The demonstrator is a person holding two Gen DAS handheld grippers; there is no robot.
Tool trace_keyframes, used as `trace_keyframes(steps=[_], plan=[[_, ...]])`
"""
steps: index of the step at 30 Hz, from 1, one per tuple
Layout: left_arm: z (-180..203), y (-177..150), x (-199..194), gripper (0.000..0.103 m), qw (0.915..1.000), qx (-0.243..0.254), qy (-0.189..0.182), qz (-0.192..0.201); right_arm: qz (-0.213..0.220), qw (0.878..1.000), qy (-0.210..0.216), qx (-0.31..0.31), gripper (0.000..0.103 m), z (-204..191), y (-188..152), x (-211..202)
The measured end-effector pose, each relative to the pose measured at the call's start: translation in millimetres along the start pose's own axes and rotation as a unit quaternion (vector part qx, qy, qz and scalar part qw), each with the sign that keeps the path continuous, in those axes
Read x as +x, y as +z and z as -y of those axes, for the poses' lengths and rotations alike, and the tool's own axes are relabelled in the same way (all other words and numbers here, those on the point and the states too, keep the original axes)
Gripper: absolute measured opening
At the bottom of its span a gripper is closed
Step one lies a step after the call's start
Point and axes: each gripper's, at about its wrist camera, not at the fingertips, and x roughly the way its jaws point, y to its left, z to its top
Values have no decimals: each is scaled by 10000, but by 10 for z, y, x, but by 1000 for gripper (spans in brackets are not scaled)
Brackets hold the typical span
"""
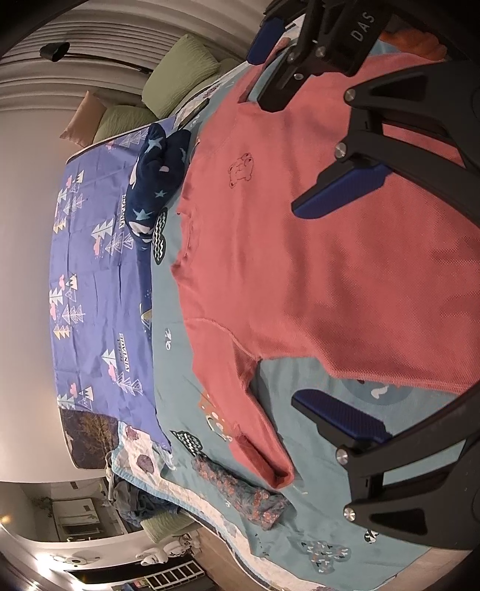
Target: Fold small clothes
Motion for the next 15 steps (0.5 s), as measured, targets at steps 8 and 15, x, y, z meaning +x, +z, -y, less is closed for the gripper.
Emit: trace_keyframes(steps=[8,15], plan=[[52,-41,-10,93,9999,105,-90,22,-200,9996,-88,185,90,48,-34,33],[19,-41,-19,93,9998,90,-144,85,-170,9996,-119,191,90,65,-60,-14]])
